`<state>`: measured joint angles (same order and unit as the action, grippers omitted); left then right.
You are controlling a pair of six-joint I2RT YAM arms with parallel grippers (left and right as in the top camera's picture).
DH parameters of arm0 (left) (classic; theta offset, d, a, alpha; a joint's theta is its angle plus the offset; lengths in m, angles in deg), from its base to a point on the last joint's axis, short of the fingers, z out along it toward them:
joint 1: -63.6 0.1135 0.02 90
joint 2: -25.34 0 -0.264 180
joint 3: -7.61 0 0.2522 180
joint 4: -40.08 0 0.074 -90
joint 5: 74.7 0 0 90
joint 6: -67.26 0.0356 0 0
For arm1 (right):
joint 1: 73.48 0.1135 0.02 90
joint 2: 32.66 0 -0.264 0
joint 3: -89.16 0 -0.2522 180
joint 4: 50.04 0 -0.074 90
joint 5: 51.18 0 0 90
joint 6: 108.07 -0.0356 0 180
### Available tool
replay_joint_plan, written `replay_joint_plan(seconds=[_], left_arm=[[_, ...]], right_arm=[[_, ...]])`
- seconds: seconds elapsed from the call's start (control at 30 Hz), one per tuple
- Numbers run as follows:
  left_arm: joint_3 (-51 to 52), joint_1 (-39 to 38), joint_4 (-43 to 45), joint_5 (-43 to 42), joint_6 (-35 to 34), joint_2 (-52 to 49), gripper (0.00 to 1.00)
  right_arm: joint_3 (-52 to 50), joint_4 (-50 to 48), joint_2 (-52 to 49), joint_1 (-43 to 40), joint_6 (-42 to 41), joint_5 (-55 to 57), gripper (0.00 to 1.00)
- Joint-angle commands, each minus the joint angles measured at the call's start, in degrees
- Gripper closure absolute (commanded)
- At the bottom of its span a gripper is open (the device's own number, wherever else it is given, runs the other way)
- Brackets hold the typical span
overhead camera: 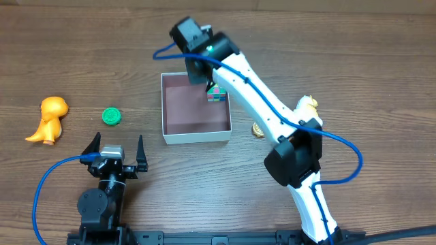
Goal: Pack container
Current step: 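Raise the right gripper and move it right over the white plush duck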
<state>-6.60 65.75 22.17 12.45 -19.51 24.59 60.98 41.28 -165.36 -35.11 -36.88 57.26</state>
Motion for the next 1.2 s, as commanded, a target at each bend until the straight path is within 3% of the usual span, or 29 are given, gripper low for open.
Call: replay_joint_plan(seconds=[0.0,0.1,0.2,0.27,0.5,0.67,0.87,1.17], left_arm=[[0.17,0.46,0.02,-0.98,0.87,0.11,0.0],[0.17,0.46,0.02,-0.98,0.87,0.11,0.0],[0.17,0.46,0.02,-0.98,0.87,0.11,0.0],[0.17,0.46,0.02,-0.98,0.87,0.11,0.0],[0.17,0.46,0.02,-0.98,0.87,0.11,0.0],[0.17,0.46,0.02,-0.98,0.87,0.11,0.0],[0.17,0.46,0.02,-0.98,0.87,0.11,0.0],[0.17,0.46,0.02,-0.98,0.87,0.11,0.0]], right_arm=[[12.13,7.8,1.68,-2.62,-0.31,1.05,0.59],[17.86,14.19,2.97,-5.33,-0.76,1.03,0.52],[22.29,19.12,4.92,-9.01,-0.98,0.81,0.38],[22.88,19.5,7.02,-11.63,-0.28,-1.64,0.29],[20.85,19.52,14.73,-19.93,2.4,-10.93,0.11],[12.02,19.5,21.86,-26.84,1.57,-9.7,0.04],[-5.95,19.5,27.04,-33.53,-1.07,-11.08,0.0],[-28.76,15.82,27.06,-35.19,-2.69,-12.74,0.0]])
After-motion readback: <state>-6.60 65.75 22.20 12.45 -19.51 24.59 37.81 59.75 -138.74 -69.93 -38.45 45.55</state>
